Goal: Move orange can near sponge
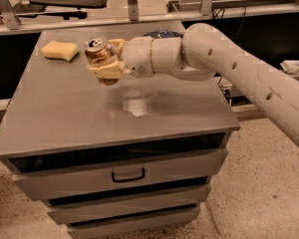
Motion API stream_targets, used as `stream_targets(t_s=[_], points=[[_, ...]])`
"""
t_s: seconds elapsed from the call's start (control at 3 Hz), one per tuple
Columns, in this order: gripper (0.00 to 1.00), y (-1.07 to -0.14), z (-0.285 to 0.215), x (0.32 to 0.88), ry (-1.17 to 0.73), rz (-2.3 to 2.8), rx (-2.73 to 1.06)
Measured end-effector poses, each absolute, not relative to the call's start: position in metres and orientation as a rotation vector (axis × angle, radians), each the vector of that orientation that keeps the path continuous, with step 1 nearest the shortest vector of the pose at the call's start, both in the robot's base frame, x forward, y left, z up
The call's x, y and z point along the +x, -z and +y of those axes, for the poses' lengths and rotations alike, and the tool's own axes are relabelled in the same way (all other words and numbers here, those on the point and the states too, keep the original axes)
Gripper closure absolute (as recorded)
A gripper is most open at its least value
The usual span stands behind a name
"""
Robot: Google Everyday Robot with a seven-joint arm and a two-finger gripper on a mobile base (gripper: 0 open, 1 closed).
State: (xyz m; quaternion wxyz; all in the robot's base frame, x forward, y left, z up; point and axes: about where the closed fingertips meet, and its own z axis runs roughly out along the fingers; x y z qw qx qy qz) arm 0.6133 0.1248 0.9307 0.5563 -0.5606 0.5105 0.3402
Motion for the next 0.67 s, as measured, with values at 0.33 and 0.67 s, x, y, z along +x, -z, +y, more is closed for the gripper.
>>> stream_targets(t_s=[0.33,0.67], points=[[1.0,-0.935,0.121,0.669,-0.762,1.197,-1.294],[1.0,-0.934,0.126,0.718,-0.737,1.207,-1.26]])
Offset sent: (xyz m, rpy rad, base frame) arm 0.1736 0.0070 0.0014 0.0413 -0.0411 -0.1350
